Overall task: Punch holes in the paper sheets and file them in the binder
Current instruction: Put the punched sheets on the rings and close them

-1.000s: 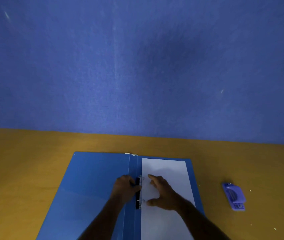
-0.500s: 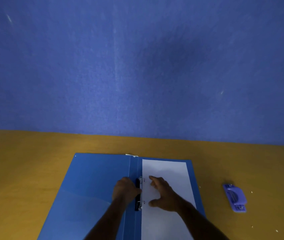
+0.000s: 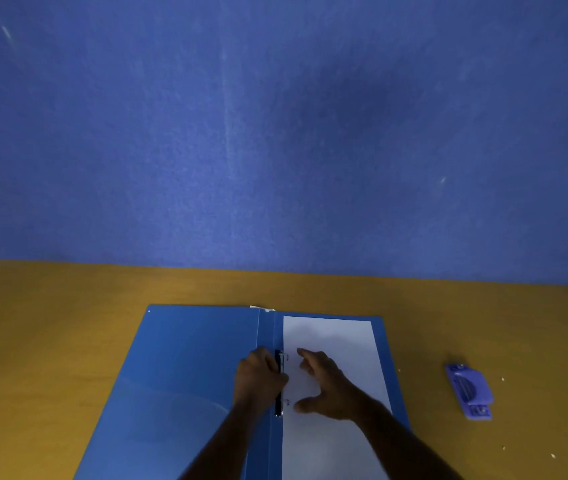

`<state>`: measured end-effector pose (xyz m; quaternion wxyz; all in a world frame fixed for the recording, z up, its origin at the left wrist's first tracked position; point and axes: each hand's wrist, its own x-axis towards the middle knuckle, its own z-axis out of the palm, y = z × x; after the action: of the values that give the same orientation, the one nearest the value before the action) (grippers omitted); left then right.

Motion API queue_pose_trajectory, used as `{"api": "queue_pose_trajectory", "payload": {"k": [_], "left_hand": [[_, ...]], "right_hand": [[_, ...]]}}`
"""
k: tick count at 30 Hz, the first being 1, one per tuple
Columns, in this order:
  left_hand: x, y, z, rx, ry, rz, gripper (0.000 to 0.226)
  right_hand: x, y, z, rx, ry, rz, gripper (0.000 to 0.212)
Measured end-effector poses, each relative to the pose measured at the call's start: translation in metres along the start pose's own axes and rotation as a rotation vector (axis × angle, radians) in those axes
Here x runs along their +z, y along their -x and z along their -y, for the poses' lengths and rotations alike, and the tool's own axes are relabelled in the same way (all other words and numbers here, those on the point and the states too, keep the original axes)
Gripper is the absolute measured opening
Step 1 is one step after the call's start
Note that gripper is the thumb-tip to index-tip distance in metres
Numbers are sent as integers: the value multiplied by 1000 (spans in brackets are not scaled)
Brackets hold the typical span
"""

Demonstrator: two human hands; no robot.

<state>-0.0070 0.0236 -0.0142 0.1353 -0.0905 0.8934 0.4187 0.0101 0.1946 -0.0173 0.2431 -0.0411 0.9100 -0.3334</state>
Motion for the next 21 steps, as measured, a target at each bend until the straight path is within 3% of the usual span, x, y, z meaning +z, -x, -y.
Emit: {"api": "queue_pose_trajectory", "payload": {"k": [9, 17, 21], "left_hand": [[0, -4, -2, -158, 307, 91, 31], [5, -6, 3, -144, 231, 82, 32], [6, -9, 3, -142, 197, 94, 28]], "right_hand": [[-2, 2, 1, -13, -4, 15, 111], [-1, 4, 2, -30, 92, 21, 132], [3, -1, 6, -38, 221, 26, 132]]}}
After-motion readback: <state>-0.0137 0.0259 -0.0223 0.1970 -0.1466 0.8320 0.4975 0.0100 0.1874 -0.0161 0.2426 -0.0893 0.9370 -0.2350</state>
